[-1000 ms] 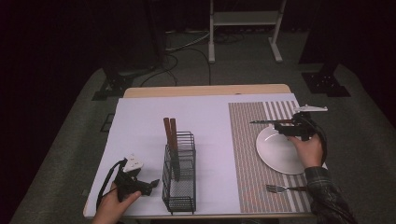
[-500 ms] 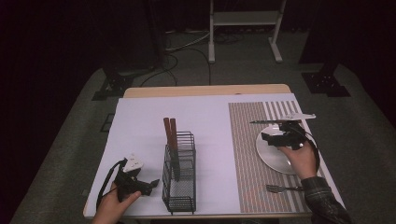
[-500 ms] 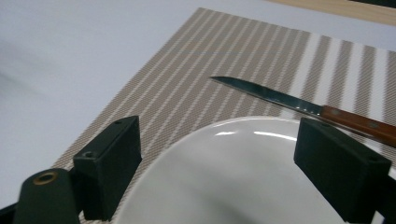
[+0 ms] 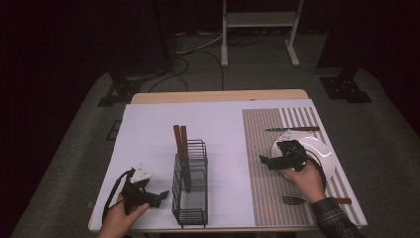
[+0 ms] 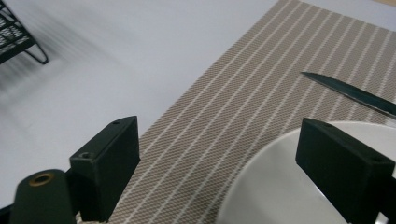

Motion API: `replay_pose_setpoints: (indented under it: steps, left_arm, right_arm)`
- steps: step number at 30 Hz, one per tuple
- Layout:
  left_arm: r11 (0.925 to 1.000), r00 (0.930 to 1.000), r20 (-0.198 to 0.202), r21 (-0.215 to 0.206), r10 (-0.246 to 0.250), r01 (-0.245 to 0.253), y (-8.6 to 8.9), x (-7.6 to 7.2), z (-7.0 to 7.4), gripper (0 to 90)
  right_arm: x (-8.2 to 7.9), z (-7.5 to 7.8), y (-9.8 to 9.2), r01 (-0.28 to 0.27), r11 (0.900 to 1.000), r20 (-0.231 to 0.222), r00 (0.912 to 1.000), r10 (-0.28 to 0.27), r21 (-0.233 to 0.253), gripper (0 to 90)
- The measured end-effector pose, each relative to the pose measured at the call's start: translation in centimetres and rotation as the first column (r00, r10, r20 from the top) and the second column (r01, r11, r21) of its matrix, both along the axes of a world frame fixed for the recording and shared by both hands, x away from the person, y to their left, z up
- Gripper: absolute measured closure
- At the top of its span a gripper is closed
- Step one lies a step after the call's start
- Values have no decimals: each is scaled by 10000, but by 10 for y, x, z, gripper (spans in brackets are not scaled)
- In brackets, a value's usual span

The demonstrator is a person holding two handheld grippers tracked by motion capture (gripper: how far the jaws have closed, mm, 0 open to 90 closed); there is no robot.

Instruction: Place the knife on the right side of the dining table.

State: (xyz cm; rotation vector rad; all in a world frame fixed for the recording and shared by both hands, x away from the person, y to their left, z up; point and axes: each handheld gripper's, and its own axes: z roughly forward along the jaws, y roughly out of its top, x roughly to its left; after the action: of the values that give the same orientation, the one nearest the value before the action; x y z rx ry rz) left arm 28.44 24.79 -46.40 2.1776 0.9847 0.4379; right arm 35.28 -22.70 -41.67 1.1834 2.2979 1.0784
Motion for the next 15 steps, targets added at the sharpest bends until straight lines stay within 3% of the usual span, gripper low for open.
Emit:
replay_pose_setpoints:
  steps: [15]
  left_arm:
    - [10000,10000,-10,14,-3,3,0,0,0,0]
  right_arm:
    - [-18,-4,37,-1242,9923,-160,9921,1242,33,123]
